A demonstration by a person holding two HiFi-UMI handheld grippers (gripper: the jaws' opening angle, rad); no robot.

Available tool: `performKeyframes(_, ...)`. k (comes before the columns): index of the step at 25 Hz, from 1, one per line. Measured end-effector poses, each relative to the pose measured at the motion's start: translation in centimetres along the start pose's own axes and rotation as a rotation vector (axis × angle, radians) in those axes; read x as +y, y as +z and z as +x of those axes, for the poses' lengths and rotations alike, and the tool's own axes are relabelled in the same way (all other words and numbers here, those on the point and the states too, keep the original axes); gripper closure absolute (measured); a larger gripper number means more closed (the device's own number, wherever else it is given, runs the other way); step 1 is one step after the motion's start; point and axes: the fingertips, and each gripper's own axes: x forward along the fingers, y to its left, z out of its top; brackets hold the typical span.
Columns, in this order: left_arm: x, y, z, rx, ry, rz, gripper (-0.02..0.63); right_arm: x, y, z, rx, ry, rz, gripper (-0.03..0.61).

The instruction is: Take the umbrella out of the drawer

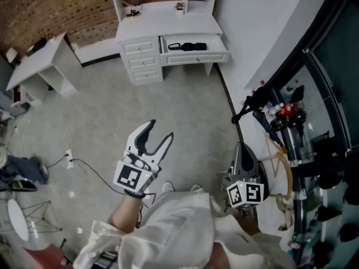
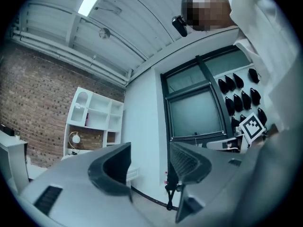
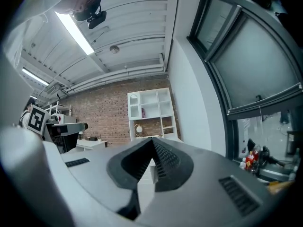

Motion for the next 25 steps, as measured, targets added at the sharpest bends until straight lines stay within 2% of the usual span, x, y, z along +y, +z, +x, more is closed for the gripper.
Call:
performKeyframes(4,0.6,0.0,0.3,-0.003,-0.031,-0.012,0.264,1.1,-0.3,0.3,0.007,-0.018,0.004,0.561)
performKeyframes(9,1.8,-1.0,0.0,0.020,-0.068,-0.059,0.206,2.7,-0.9,0.5,0.017,-0.053,0.004,0.561)
performKeyframes(16,3.0,-1.5,-0.5,0.022,-0.105,-0.086,0.192,4.7,-1.8,0.6,0.036,-0.072,0.007,0.561)
performKeyframes(25,3.6,-1.8,1.1,0.035,-0.133,-0.104,0.186,4.4,-1.6,2.8,0.034,-0.066,0.011,0.561)
